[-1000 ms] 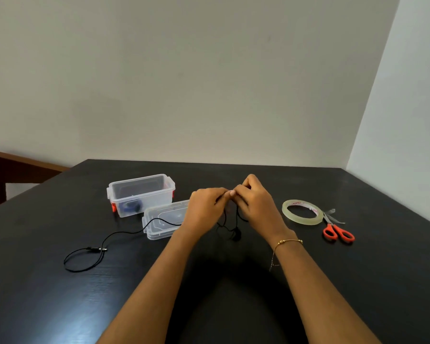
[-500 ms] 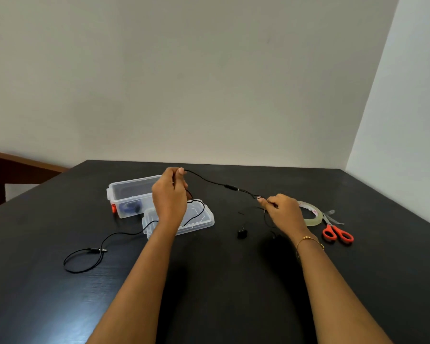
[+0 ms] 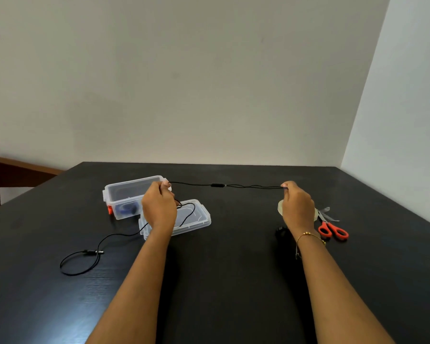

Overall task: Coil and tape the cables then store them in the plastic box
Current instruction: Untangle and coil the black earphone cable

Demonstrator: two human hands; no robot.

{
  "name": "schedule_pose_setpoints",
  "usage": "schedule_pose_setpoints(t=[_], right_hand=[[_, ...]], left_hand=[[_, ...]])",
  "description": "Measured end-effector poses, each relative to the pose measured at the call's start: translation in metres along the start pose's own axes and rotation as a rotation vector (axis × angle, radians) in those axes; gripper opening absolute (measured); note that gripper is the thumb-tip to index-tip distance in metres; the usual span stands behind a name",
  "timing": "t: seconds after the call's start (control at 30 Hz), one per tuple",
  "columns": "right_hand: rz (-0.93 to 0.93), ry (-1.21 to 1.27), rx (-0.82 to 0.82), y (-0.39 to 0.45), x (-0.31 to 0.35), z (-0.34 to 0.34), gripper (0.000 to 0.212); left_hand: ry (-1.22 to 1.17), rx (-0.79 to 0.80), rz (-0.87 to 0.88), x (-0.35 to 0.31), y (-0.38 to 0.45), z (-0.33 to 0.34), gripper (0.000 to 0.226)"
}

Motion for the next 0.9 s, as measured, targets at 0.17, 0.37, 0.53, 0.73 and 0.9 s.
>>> schedule_pose_setpoints(t=[0.17,0.37,0.53,0.73,0.9], right_hand=[[-0.068,-0.284,0.117,-0.003,-0.013,-0.001,0.018],[0.012,-0.311,0.191,-0.007,-0.03,-0.003,0.016],[0.108,-0.25,0.185,-0.006,-0.042,-0.004,0.018],[0.31,0.227,-0.074,-0.001,-0.057,-0.023,0.041],[0.316,0.178,-0.12,0.0,-0.054,-0.028,0.042]], left_hand=[[-0.121,0.008,-0.197,0.026,0.009,0.001,0.022],[-0.18,0.02,-0.282,0.037,0.008,0.004,0.023],[-0.025,-0.045,-0.215,0.043,0.016,-0.008,0.029],[0.347,-0.075,-0.06,0.052,0.022,-0.022,0.03],[0.831,-0.038,0.201,0.036,0.017,-0.005,0.025]])
Point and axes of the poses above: each hand's wrist, its own y-axis towards the middle knuckle, its own z-axis out of the palm, x = y × z, the point moved 7 cm from there along y, towards the middle knuckle, and after that the axes turned 15 degrees about y, right-handed, at the moved point
